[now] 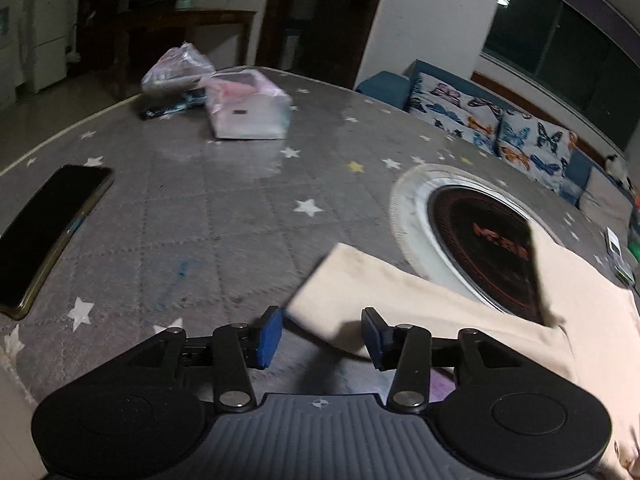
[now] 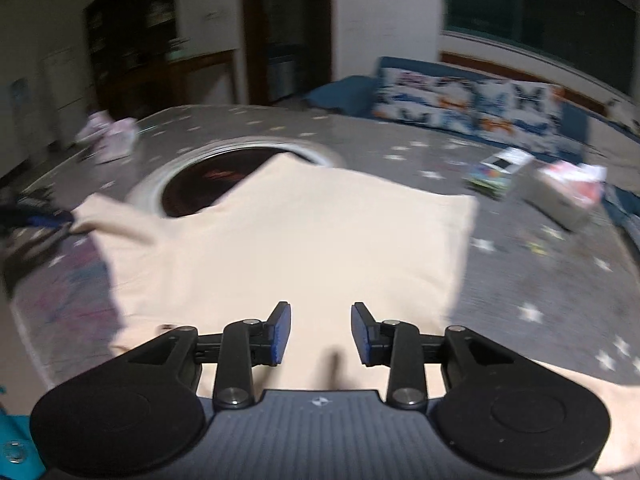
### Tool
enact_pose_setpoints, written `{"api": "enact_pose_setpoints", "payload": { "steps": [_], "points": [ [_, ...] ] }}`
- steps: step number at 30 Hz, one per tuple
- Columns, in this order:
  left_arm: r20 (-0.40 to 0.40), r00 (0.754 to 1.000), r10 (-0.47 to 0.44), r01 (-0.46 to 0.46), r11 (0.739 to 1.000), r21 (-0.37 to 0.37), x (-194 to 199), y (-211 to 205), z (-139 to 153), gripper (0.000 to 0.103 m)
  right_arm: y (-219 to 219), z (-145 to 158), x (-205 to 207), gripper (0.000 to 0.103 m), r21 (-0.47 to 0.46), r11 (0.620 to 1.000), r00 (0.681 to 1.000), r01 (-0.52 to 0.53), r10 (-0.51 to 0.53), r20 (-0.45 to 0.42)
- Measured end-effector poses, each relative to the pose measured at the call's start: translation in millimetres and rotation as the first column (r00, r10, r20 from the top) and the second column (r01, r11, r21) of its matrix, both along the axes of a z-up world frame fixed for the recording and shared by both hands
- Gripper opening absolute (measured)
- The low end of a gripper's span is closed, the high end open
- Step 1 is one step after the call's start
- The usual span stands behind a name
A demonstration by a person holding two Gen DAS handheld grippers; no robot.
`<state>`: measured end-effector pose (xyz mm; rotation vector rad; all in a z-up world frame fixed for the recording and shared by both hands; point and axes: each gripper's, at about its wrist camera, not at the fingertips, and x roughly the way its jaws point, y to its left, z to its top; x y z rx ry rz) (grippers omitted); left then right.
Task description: Fold clothes
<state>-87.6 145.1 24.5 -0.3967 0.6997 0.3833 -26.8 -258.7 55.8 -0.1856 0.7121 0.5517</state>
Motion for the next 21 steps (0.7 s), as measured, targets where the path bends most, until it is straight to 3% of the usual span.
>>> {"api": "enact_pose_setpoints", "payload": {
  "steps": [3, 4, 6, 10, 21],
  "points": [
    [0.013, 1.000, -0.020, 0.020, 1.000, 0.016, 6, 1, -2, 0.040, 22, -2, -3, 0.033, -0.006, 0.998, 0.998, -0.062, 0.062, -0.015],
    [0.016, 0.999, -0.032, 0.031, 0.999, 0.025, 8, 1, -3, 0.023, 30, -3, -5, 0.033, -0.010, 0.996, 0.996, -0.085, 0.085, -0.021],
    [0.019, 0.998, -0.055, 0.054, 0.998, 0.036, 17, 2, -3, 0.011, 43, -5, -6, 0.033, -0.016, 0.992, 0.992, -0.126, 0.125, -0.033],
    [0.071, 0.995, -0.074, 0.065, 0.991, 0.115, 36, 3, 10, 0.009, 75, -8, -5, 0.033, -0.031, 0.974, 0.974, -0.224, 0.223, -0.048],
    [0.093, 0.988, -0.123, 0.107, 0.981, 0.163, 75, 3, 22, 0.008, 162, -23, -13, 0.031, -0.048, 0.887, 0.887, -0.460, 0.456, -0.066]
  ]
}}
